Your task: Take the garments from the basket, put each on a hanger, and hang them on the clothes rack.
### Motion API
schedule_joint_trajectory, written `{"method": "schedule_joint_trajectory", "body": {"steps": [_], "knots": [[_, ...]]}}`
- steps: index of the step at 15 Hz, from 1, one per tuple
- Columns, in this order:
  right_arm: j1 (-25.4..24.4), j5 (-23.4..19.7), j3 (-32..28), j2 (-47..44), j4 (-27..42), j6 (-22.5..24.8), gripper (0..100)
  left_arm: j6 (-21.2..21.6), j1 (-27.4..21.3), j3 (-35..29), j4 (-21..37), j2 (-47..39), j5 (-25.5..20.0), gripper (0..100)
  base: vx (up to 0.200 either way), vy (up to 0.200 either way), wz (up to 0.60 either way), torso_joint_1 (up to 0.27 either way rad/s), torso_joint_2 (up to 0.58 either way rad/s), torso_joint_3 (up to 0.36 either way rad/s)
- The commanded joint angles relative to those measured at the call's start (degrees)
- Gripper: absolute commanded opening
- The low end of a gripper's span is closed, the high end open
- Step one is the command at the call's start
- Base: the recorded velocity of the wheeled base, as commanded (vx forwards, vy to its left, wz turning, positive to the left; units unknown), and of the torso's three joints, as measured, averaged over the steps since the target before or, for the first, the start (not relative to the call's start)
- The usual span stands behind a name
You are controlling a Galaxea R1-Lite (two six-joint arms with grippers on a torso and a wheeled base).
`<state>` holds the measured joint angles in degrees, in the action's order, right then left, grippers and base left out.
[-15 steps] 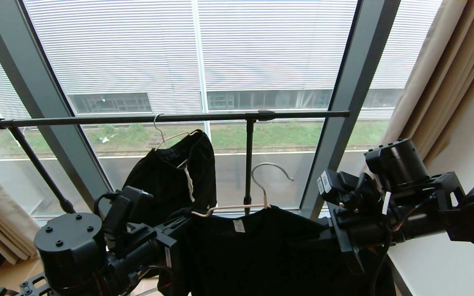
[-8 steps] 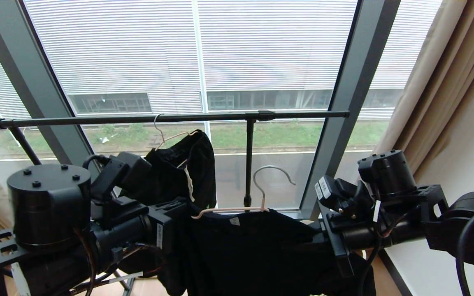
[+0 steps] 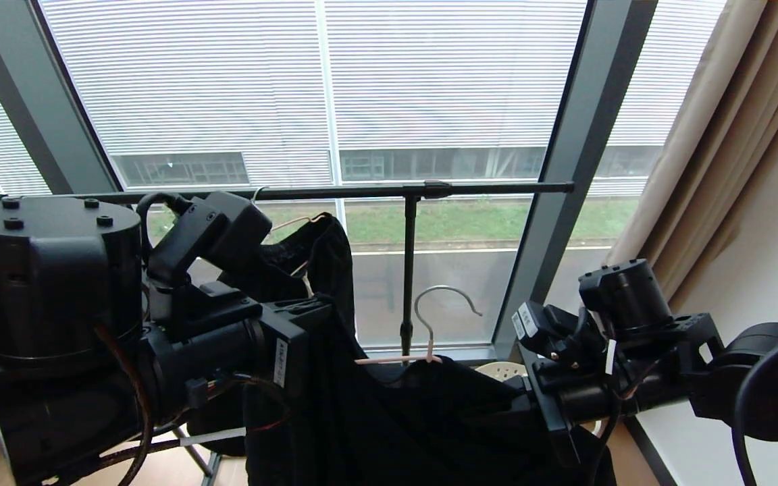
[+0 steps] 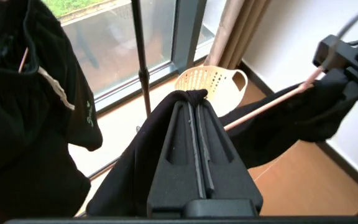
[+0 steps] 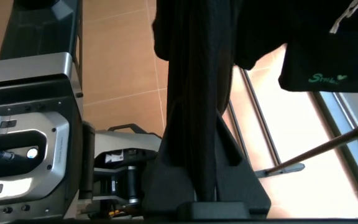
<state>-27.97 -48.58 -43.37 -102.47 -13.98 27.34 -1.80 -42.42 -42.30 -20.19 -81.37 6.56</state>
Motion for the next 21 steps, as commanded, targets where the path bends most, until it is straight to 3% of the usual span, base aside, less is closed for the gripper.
{"method": "schedule_joint_trajectory", "body": {"steps": [1, 5, 6, 7, 11, 14, 18, 21], "knots": [[-0.6, -0.5, 0.5, -0.3, 0.0, 0.3, 0, 0.0, -0.3, -1.3, 0.7, 0.1, 0.0, 0, 0.0, 0.0, 0.0, 0.0, 0.0, 0.0], [2.0, -2.7, 0.4, 4.1, 0.9, 0.2, 0, 0.1, 0.2, 0.9, 5.2, 3.5, -0.1, 0, 0.0, 0.0, 0.0, 0.0, 0.0, 0.0], [3.3, -2.7, 0.3, 5.6, 0.9, 0.1, 0, 2.3, 2.8, 0.8, 7.7, 4.8, -0.3, 0, 0.0, 0.0, 0.0, 0.0, 0.0, 0.0], [3.3, -2.8, 0.4, 5.7, 0.9, 0.1, 0, 4.2, 4.3, 0.8, 7.9, 4.9, -0.4, 0, 0.0, 0.0, 0.0, 0.0, 0.0, 0.0], [2.3, -3.1, 1.2, 6.2, 0.9, 0.2, 0, 4.6, 5.9, -2.5, 7.9, 2.7, -0.5, 0, 0.0, 0.0, 0.0, 0.0, 0.0, 0.0], [-1.0, -3.5, 1.2, 4.1, 0.5, -0.3, 0, 5.5, 3.4, -5.2, 7.9, 0.6, -0.5, 0, 0.0, 0.0, 0.0, 0.0, 0.0, 0.0], [-1.0, -3.5, 0.0, 2.4, 0.0, -4.7, 0, 5.6, -0.3, -5.3, 8.7, 0.5, -0.4, 0, 0.0, 0.0, 0.0, 0.0, 0.0, 0.0], [-2.5, -3.4, 0.0, 1.0, 0.0, -4.9, 0, 5.6, -2.6, -6.0, 8.7, -0.4, -0.5, 0, 0.0, 0.0, 0.0, 0.0, 0.0, 0.0]]}}
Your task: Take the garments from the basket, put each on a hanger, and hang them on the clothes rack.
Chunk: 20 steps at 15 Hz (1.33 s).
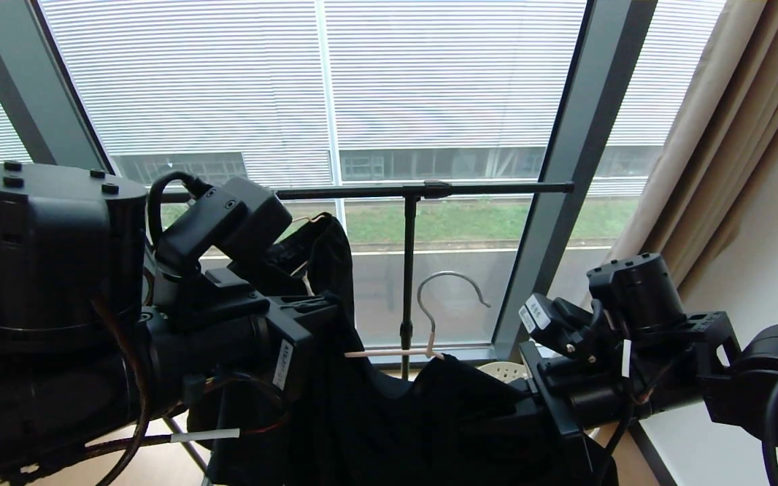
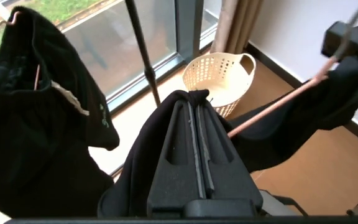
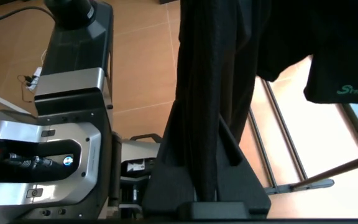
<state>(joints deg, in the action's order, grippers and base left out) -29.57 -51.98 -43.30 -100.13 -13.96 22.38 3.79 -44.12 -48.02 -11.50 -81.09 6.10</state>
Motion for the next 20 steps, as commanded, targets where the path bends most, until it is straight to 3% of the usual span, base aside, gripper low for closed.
{"method": "schedule_joint_trajectory", "body": {"steps": [1, 4, 13, 14, 20], "knots": [[-1.7, -0.1, 0.0, -2.0, 0.0, -0.1, 0, 0.0, -1.6, -0.2, -0.1, -1.1, 0.0, 0, 0.0, 0.0, 0.0, 0.0, 0.0, 0.0], [-2.0, -0.1, -0.1, -3.2, -1.0, -2.2, 0, -0.1, -2.7, -0.7, -0.1, -1.3, -0.1, 0, 0.0, 0.0, 0.0, 0.0, 0.0, 0.0], [-1.5, -0.2, 5.0, -5.4, -17.9, -7.4, 0, -0.4, -5.4, -0.5, 0.0, -1.8, -0.2, 0, 0.0, 0.0, 0.0, 0.0, 0.0, 0.0], [-1.5, -0.1, 6.1, -5.4, -21.0, -8.3, 0, -0.4, -5.5, -0.5, 0.1, -1.8, -0.2, 100, 0.0, 0.0, 0.0, 0.0, 0.0, 0.0], [-0.3, -0.1, 7.9, -5.7, -27.2, -10.8, 0, -0.2, -4.7, -0.1, 0.2, -1.5, 0.4, 100, 0.0, 0.0, 0.0, 0.0, 0.0, 0.0]]}}
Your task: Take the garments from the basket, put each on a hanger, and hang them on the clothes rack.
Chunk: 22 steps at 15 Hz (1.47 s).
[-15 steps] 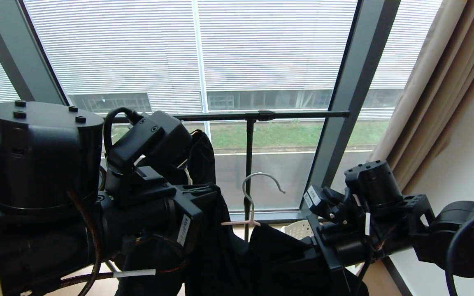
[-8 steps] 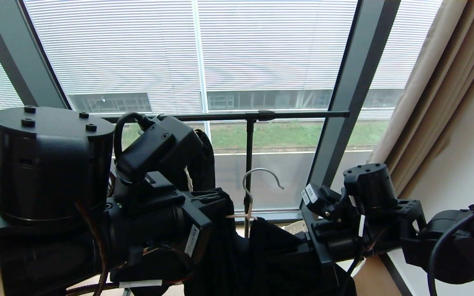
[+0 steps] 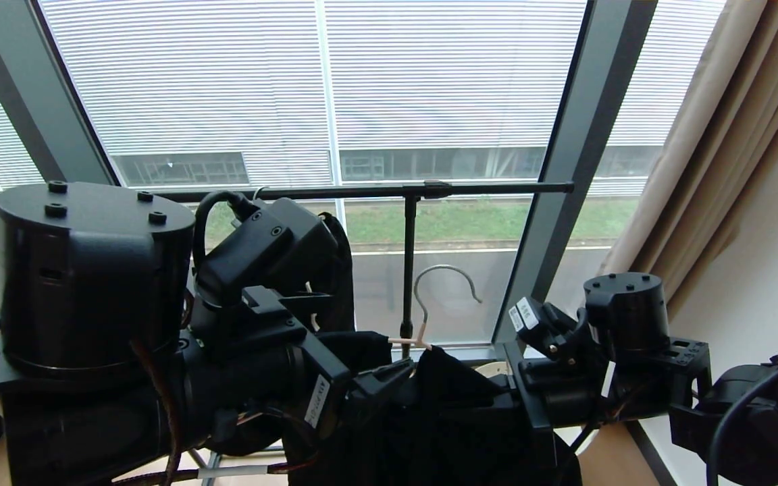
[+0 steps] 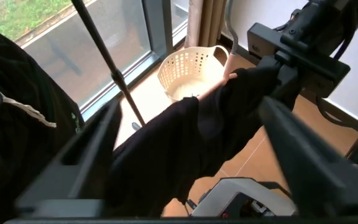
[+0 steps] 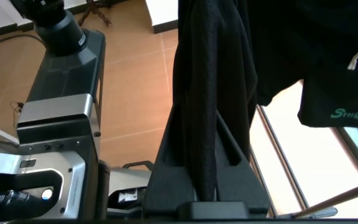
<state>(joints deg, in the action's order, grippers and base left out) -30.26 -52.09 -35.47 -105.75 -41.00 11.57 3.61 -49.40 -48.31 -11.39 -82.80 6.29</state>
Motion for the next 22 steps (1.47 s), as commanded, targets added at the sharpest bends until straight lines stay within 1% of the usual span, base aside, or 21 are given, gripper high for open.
{"method": "schedule_joint_trajectory", "body": {"steps": [1, 2, 3, 4, 5, 6, 7, 8, 9, 10, 11, 13, 15, 18, 19, 22], "knots": [[1.0, -0.1, 0.1, -0.1, -0.2, 0.0, 0, 0.1, 2.7, 1.6, 0.3, 1.7, 0.0, 100, 0.0, 0.0, 0.0, 0.0, 0.0, 0.0], [1.3, -0.2, 0.1, -0.1, -0.2, 0.0, 0, 0.2, 3.9, 2.5, 0.4, 3.3, -0.2, 100, 0.0, 0.0, 0.0, 0.0, 0.0, 0.0], [2.3, -0.9, 0.1, 0.0, -0.6, 0.0, 0, 0.3, 6.2, 3.0, 0.5, 6.0, -0.9, 100, 0.0, 0.0, 0.0, 0.0, 0.0, 0.0], [4.3, -3.5, 0.3, 0.0, -2.1, 0.2, 0, 0.5, 10.9, 3.8, 1.3, 8.4, -4.4, 100, 0.0, 0.0, 0.0, 0.0, 0.0, 0.0], [5.6, -5.2, 0.7, 0.0, -2.9, 0.3, 0, 0.9, 13.6, 4.3, 2.1, 9.8, -8.1, 100, 0.0, 0.0, 0.0, 0.0, 0.0, 0.0], [7.6, -6.9, 1.2, 0.1, -4.3, 0.6, 0, 2.6, 18.9, 6.1, 3.6, 12.4, -16.4, 100, 0.0, 0.0, 0.0, 0.0, 0.0, 0.0], [8.7, -7.0, 1.6, 0.1, -5.8, 0.6, 0, 5.8, 24.3, 8.0, 3.9, 13.5, -24.0, 100, 0.0, 0.0, 0.0, 0.0, 0.0, 0.0], [9.3, -7.0, 1.9, 0.1, -6.6, 0.8, 0, 7.3, 26.5, 8.9, 3.9, 13.5, -27.1, 100, 0.0, 0.0, 0.0, 0.0, 0.0, 0.0], [10.0, -7.1, 2.5, -0.2, -7.5, 2.1, 0, 9.4, 29.8, 10.1, 3.9, 13.2, -31.8, 100, 0.0, 0.0, 0.0, 0.0, 0.0, 0.0], [10.6, -7.4, 3.1, -0.4, -7.9, 4.6, 0, 10.1, 31.4, 10.5, 3.8, 11.8, -34.3, 100, 0.0, 0.0, 0.0, 0.0, 0.0, 0.0], [11.1, -8.9, 3.5, -0.5, -7.9, 7.6, 0, 10.2, 32.3, 10.5, 3.6, 9.9, -36.3, 100, 0.0, 0.0, 0.0, 0.0, 0.0, 0.0], [12.2, -10.6, 3.8, -0.5, -7.9, 9.7, 0, 10.5, 32.6, 10.6, 3.0, 6.9, -37.2, 100, 0.0, 0.0, 0.0, 0.0, 0.0, 0.0], [12.8, -11.8, 3.8, -0.4, -7.9, 9.7, 0, 11.7, 32.7, 11.7, 0.8, 3.1, -38.5, 100, 0.0, 0.0, 0.0, 0.0, 0.0, 0.0], [12.8, -12.1, 4.4, 0.9, -8.0, 9.8, 0, 11.8, 33.9, 11.1, -4.5, -1.8, -38.6, 100, 0.0, 0.0, 0.0, 0.0, 0.0, 0.0], [12.8, -12.1, 4.4, 0.8, -8.0, 9.8, 0, 11.8, 34.0, 11.3, -5.7, -2.3, -39.0, 100, 0.0, 0.0, 0.0, 0.0, 0.0, 0.0], [14.5, -12.2, 3.7, 0.5, -8.0, 9.7, 0, 12.0, 34.5, 13.2, -5.8, -1.8, -40.5, 100, 0.0, 0.0, 0.0, 0.0, 0.0, 0.0]]}}
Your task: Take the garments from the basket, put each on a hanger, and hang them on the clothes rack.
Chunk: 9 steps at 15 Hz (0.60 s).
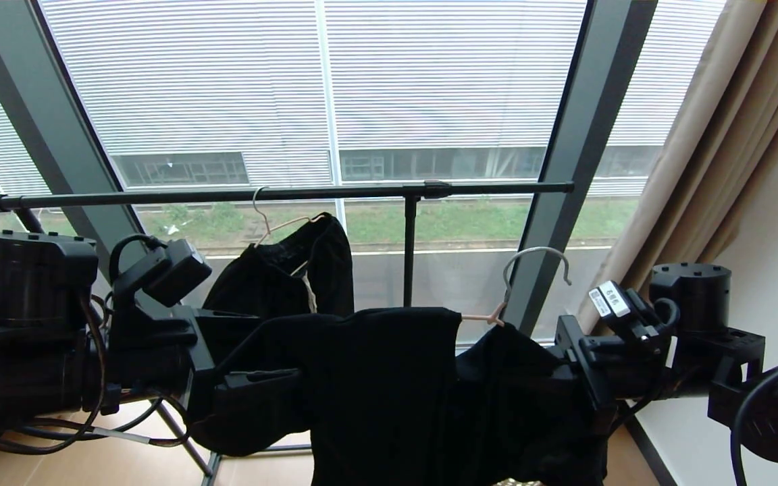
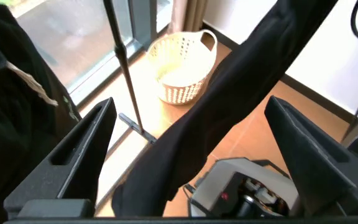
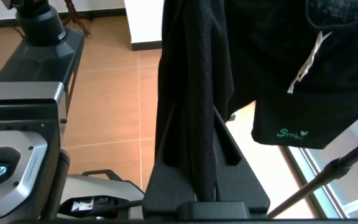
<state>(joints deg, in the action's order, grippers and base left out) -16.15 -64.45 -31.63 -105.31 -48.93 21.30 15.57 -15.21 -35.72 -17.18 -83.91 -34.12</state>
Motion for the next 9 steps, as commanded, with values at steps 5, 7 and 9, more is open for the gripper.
{"method": "schedule_joint_trajectory", "body": {"steps": [5, 7, 9], "knots": [[1.6, -3.2, -0.2, 0.5, 0.0, 0.0, 0, 0.1, 1.0, 1.4, -0.1, -0.8, -2.2, 100, 0.0, 0.0, 0.0, 0.0, 0.0, 0.0], [1.6, -3.2, -0.1, 0.5, 0.0, 0.0, 0, 0.0, 1.1, 1.3, -0.1, -1.1, -2.2, 100, 0.0, 0.0, 0.0, 0.0, 0.0, 0.0], [1.6, -3.3, -0.2, 0.5, 0.0, 0.0, 0, 0.0, 1.7, 1.3, -0.1, -1.2, -2.2, 0, 0.0, 0.0, 0.0, 0.0, 0.0, 0.0]]}}
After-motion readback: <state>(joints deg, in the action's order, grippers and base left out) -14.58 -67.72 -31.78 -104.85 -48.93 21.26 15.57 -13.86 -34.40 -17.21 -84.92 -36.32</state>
